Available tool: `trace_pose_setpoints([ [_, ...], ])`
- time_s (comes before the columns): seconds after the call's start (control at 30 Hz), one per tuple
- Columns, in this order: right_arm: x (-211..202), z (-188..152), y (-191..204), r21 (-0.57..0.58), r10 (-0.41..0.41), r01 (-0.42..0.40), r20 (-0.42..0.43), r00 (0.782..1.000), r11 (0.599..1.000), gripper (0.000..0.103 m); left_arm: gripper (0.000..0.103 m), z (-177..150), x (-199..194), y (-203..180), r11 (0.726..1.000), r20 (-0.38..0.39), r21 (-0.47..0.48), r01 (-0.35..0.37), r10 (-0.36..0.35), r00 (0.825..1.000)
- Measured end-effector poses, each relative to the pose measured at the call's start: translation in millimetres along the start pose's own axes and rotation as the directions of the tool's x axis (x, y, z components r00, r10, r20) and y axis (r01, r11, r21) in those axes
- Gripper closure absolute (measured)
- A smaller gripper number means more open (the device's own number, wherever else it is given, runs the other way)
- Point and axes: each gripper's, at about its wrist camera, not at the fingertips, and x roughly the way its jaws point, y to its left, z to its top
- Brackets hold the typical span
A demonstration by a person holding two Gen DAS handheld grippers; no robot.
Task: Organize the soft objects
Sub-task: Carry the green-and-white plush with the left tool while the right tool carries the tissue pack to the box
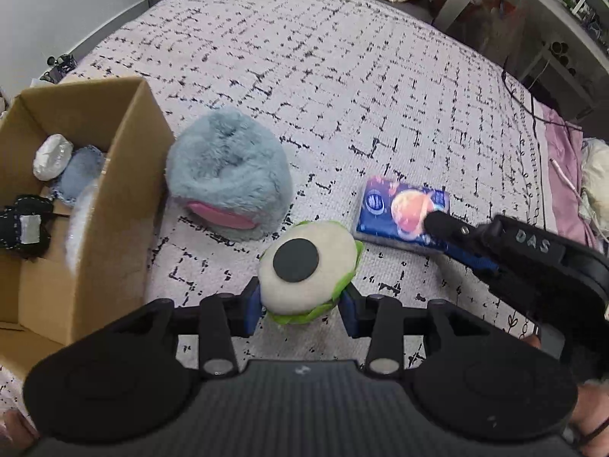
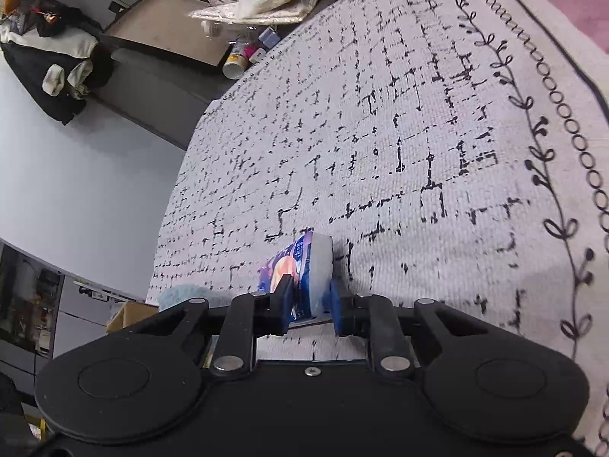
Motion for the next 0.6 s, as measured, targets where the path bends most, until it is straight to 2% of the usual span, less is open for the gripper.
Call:
trace_pose_setpoints([
  [0.17,-20.6,-6.7,13.9,-0.064,-0.040,0.042,0.030,0.999,0.997,0.084,0.062,-5.3,-13.9,8.5,1.000,0.023,-0.015,0.001,0.000,1.000],
  [0.4,-53.7,-10.3,30.3,-0.097,-0.017,0.025,0.080,0.997,0.995,0.086,0.062,-11.1,-39.8,21.6,0.999,0.073,-0.043,0.007,-0.004,0.997],
  [0.6,-73.7,-23.3,46.0,-0.110,-0.037,0.052,0.131,0.991,0.993,0.086,0.062,-14.6,-60.6,31.7,0.998,0.106,-0.060,0.021,-0.014,0.994],
])
